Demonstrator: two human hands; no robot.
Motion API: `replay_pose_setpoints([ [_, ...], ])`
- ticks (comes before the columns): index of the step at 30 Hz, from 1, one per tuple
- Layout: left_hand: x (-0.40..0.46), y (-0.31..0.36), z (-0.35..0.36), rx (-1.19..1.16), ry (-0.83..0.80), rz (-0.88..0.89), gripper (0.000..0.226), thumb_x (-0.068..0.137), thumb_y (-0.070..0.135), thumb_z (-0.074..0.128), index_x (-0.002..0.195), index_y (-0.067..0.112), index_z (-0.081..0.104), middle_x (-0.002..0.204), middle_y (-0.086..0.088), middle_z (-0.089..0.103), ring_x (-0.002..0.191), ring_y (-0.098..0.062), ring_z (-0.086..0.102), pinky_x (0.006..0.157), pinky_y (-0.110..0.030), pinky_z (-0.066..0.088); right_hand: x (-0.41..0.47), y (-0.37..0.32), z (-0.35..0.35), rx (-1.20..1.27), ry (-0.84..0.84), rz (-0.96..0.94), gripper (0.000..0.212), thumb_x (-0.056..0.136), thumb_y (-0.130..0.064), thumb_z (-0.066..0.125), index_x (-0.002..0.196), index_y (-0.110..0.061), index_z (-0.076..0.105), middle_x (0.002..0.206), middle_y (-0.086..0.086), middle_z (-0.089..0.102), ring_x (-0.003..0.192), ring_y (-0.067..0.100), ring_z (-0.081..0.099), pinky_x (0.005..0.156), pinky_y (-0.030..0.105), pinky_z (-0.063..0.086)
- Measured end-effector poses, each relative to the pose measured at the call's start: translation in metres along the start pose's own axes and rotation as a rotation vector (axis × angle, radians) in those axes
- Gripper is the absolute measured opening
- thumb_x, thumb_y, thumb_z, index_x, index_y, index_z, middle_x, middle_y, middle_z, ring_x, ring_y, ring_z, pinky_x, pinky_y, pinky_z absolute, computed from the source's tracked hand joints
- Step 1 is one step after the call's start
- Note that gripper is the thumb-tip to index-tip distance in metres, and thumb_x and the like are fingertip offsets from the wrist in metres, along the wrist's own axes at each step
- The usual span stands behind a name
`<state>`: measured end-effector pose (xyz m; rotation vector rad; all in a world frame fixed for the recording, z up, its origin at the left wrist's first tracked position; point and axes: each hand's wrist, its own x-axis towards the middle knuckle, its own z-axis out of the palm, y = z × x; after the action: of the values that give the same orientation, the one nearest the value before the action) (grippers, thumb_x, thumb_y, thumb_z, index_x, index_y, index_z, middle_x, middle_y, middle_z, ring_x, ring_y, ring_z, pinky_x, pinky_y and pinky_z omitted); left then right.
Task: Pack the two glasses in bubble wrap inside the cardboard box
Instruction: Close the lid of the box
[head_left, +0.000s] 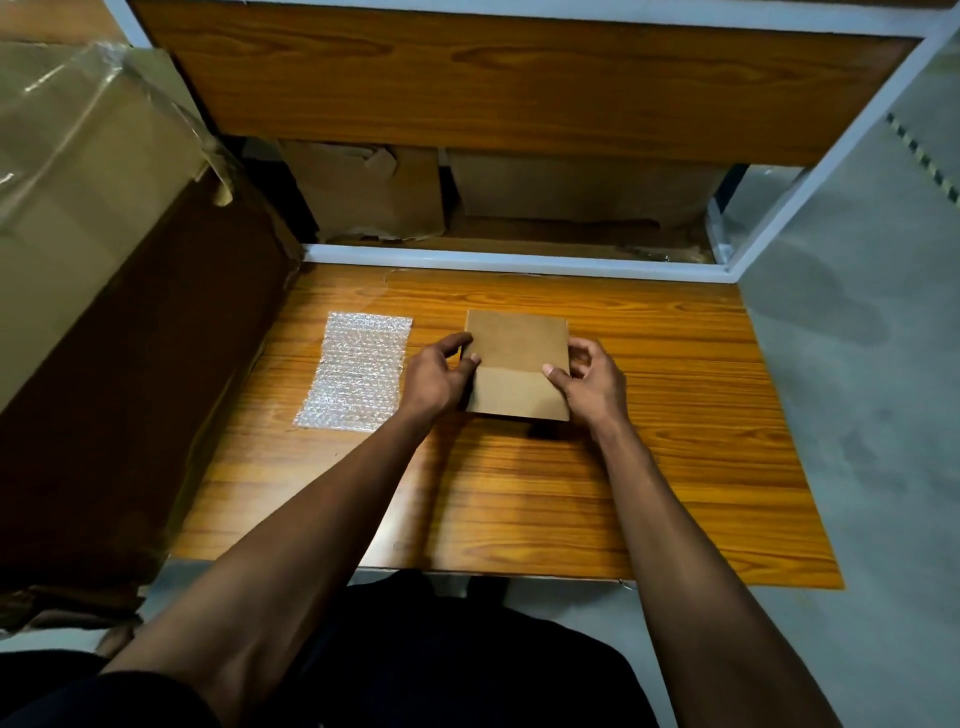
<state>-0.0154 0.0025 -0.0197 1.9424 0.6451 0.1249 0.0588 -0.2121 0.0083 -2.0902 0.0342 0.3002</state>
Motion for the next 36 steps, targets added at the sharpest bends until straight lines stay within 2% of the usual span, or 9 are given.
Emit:
replay_pose_setpoints([
  [6, -0.015, -0.012, 0.005, 0.036, 0.050, 0.053, 0.046, 0.097, 0.029, 0.077, 0.141, 0.025, 0.065, 0.131, -0.008, 0.070, 0.100, -0.020, 0.073, 0.088, -0.032, 0.057, -0.006, 0.021, 0.012, 0.003, 0.087, 0.089, 0.064, 0.084, -0.026, 0.087, 0.139, -0.012, 0.059, 0.137, 0.012, 0.066, 0.119, 0.027, 0.067, 0.088, 0.035, 0.058],
  [10, -0.018, -0.014, 0.006, 0.084, 0.073, 0.065, 0.044, 0.096, 0.035, 0.077, 0.137, 0.027, 0.063, 0.127, -0.008, 0.070, 0.100, -0.020, 0.072, 0.088, -0.039, 0.059, -0.006, 0.025, 0.017, -0.054, 0.143, 0.058, 0.057, 0.082, -0.030, 0.088, 0.131, -0.013, 0.066, 0.126, 0.011, 0.072, 0.108, 0.024, 0.071, 0.074, 0.026, 0.055],
  [14, -0.016, -0.017, 0.010, 0.178, 0.149, 0.126, 0.031, 0.096, 0.041, 0.075, 0.123, 0.034, 0.062, 0.122, -0.006, 0.065, 0.100, -0.024, 0.071, 0.087, -0.046, 0.059, -0.004, 0.027, 0.020, -0.088, 0.170, 0.024, 0.052, 0.080, -0.036, 0.089, 0.123, -0.014, 0.070, 0.117, 0.009, 0.073, 0.101, 0.021, 0.071, 0.066, 0.017, 0.047],
  [16, -0.015, -0.017, 0.013, 0.202, 0.174, 0.172, 0.025, 0.097, 0.039, 0.073, 0.118, 0.035, 0.060, 0.120, -0.006, 0.063, 0.098, -0.026, 0.070, 0.086, -0.046, 0.059, -0.003, 0.026, 0.020, -0.120, 0.179, -0.008, 0.050, 0.083, -0.037, 0.087, 0.123, -0.012, 0.070, 0.114, 0.010, 0.072, 0.100, 0.021, 0.068, 0.060, 0.012, 0.040],
  [19, -0.013, -0.016, 0.015, 0.187, 0.174, 0.173, 0.028, 0.097, 0.039, 0.073, 0.119, 0.032, 0.057, 0.119, -0.005, 0.063, 0.098, -0.026, 0.070, 0.085, -0.049, 0.060, -0.001, 0.024, 0.017, -0.179, 0.147, -0.052, 0.050, 0.087, -0.037, 0.083, 0.126, -0.010, 0.068, 0.111, 0.010, 0.071, 0.094, 0.019, 0.066, 0.058, 0.012, 0.039],
  [24, -0.019, -0.028, 0.007, 0.103, 0.069, 0.175, 0.059, 0.090, 0.051, 0.079, 0.137, 0.027, 0.051, 0.120, -0.002, 0.066, 0.102, -0.021, 0.070, 0.088, -0.046, 0.062, 0.001, 0.027, 0.011, -0.202, 0.113, -0.082, 0.049, 0.090, -0.037, 0.081, 0.127, -0.009, 0.067, 0.111, 0.013, 0.074, 0.090, 0.018, 0.068, 0.059, 0.013, 0.043],
  [30, -0.027, -0.029, 0.008, 0.062, 0.091, 0.173, 0.056, 0.092, 0.043, 0.080, 0.138, 0.024, 0.054, 0.113, 0.001, 0.068, 0.097, -0.018, 0.073, 0.087, -0.045, 0.063, -0.005, 0.027, 0.007, -0.198, 0.122, -0.092, 0.047, 0.089, -0.033, 0.082, 0.128, -0.011, 0.067, 0.113, 0.011, 0.074, 0.089, 0.015, 0.067, 0.060, 0.013, 0.044],
  [34, -0.030, -0.026, 0.005, 0.088, 0.121, 0.180, 0.053, 0.093, 0.041, 0.080, 0.136, 0.023, 0.056, 0.110, 0.004, 0.068, 0.089, -0.011, 0.072, 0.077, -0.032, 0.059, -0.008, 0.025, 0.005, -0.187, 0.122, -0.101, 0.048, 0.090, -0.032, 0.081, 0.131, -0.010, 0.066, 0.119, 0.011, 0.074, 0.099, 0.022, 0.072, 0.072, 0.023, 0.053],
  [36, -0.029, -0.026, 0.004, 0.087, 0.117, 0.187, 0.050, 0.094, 0.040, 0.080, 0.136, 0.024, 0.058, 0.111, 0.004, 0.069, 0.087, -0.008, 0.072, 0.077, -0.031, 0.059, -0.009, 0.025, 0.004, -0.181, 0.095, -0.101, 0.049, 0.092, -0.029, 0.080, 0.134, -0.009, 0.065, 0.124, 0.011, 0.073, 0.105, 0.024, 0.072, 0.077, 0.024, 0.053],
])
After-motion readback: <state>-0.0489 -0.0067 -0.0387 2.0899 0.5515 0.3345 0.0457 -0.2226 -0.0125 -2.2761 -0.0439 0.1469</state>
